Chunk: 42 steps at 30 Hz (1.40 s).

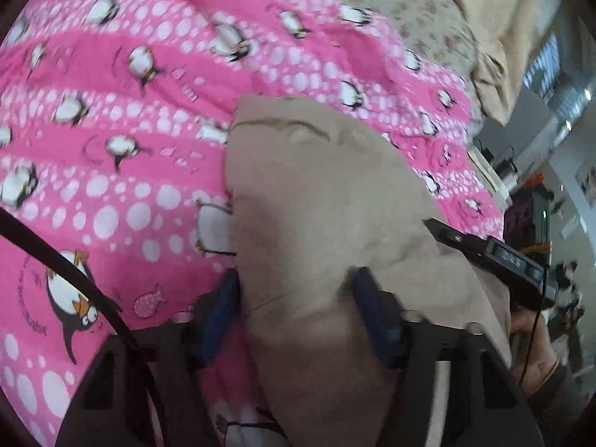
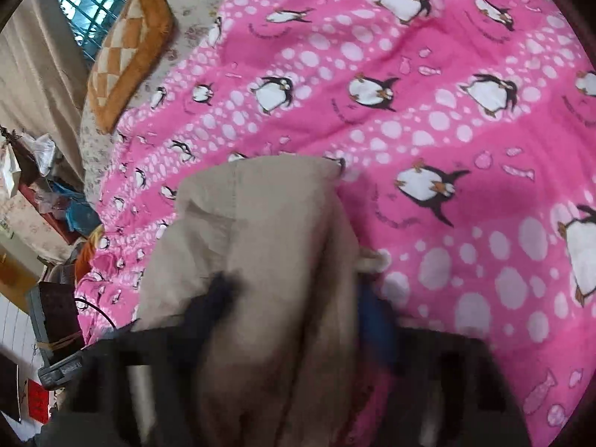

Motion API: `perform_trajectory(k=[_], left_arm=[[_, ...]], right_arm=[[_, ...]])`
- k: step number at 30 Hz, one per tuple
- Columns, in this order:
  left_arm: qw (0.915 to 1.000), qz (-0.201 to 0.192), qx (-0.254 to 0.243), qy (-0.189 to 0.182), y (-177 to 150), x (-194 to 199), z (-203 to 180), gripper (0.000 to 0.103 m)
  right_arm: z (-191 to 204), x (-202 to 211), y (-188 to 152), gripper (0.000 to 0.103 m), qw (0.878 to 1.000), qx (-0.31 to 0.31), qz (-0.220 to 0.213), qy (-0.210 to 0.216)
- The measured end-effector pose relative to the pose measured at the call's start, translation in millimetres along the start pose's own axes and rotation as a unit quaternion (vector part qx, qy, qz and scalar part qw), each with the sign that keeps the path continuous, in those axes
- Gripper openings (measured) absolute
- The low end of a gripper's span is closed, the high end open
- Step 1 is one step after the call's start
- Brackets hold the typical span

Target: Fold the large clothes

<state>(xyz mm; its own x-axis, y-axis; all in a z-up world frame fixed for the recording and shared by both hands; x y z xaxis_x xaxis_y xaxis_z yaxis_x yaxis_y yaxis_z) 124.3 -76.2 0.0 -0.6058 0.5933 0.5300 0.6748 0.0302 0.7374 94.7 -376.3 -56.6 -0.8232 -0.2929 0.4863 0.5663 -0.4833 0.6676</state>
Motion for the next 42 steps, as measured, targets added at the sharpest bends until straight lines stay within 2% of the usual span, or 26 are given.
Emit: perform_trajectory(k=[2,5,8,12,18,24,28,30,33,35,36,38,40,42], left_arm=[[0.9995,-0.012,-0.025,0.014,-1.1,2.5,-7.7,0.023],[0.9992,-0.028,-0.021,0.018,0.8,8.6,-7.9,0.007],[0.9981,-0.044,-0.035,0.025,6.0,19.3,-11.9,0.000],[0.9974,-0.057,-0.037,0.024,15.8,40.8,-7.6,0.000],[0.9961,-0.066,-0.014,0.057,20.8,68.4,33.6,0.000],[0.9904,-0.094,0.010,0.101,30.3,103.0,81.0,0.000],[0.9921,-0.047,0.034,0.111,21.0,91.9,107.7,0.002],[0.9922,-0.039,0.034,0.114,17.9,89.7,107.1,0.006],[0.9911,-0.047,0.037,0.119,20.8,101.8,105.6,0.008],[0.9880,-0.066,0.039,0.134,23.6,115.6,103.7,0.008],[0.9850,-0.088,0.034,0.144,25.2,129.1,99.3,0.008],[0.9805,-0.130,0.014,0.147,24.9,152.2,83.2,0.009],[0.9809,-0.150,-0.008,0.124,21.5,164.7,67.0,0.011],[0.9860,-0.137,-0.027,0.092,12.7,162.4,51.1,0.011]], right_arm=[[1.8,0.2,-1.6,0.043,1.000,0.007,-0.003,-0.013],[3.3,0.8,-1.5,0.029,1.000,-0.005,-0.007,-0.004],[2.1,-1.0,-1.8,0.022,0.999,-0.040,-0.009,0.018],[9.2,-10.3,-3.3,0.021,0.995,-0.088,-0.016,0.049],[53.6,-41.4,-15.8,0.021,0.993,-0.083,0.003,0.078],[114.8,-75.9,-35.2,0.021,0.993,-0.062,0.017,0.097],[132.9,-84.1,-39.5,0.022,0.997,-0.033,0.006,0.070],[130.2,-80.7,-38.2,0.031,0.998,-0.037,0.009,0.053],[128.5,-61.8,-28.9,0.035,0.998,-0.040,0.007,0.039],[139.3,-31.7,-21.3,0.035,0.999,-0.020,-0.010,0.027],[147.6,-17.7,-18.5,0.035,1.000,-0.003,-0.021,0.021],[181.8,19.9,-14.9,0.035,0.996,0.070,-0.056,0.019],[216.2,41.0,-31.0,0.035,0.987,0.149,-0.060,0.018],[241.3,43.3,-61.1,0.032,0.976,0.211,-0.047,0.020]])
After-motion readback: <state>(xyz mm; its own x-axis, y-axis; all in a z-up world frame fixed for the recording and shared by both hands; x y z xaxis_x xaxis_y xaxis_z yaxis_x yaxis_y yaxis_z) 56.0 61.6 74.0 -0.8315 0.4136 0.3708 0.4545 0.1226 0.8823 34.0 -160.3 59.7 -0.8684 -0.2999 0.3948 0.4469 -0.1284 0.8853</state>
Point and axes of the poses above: each gripper's, at about its wrist camera, not at the fingertips, and x roughly against the way its jaws point, z to its left, y to its top, the point moved 1 cm from there along -x, roughly the way its jaws point, and after that the axes turned 13 degrees about -z, right-handed, at the moved point
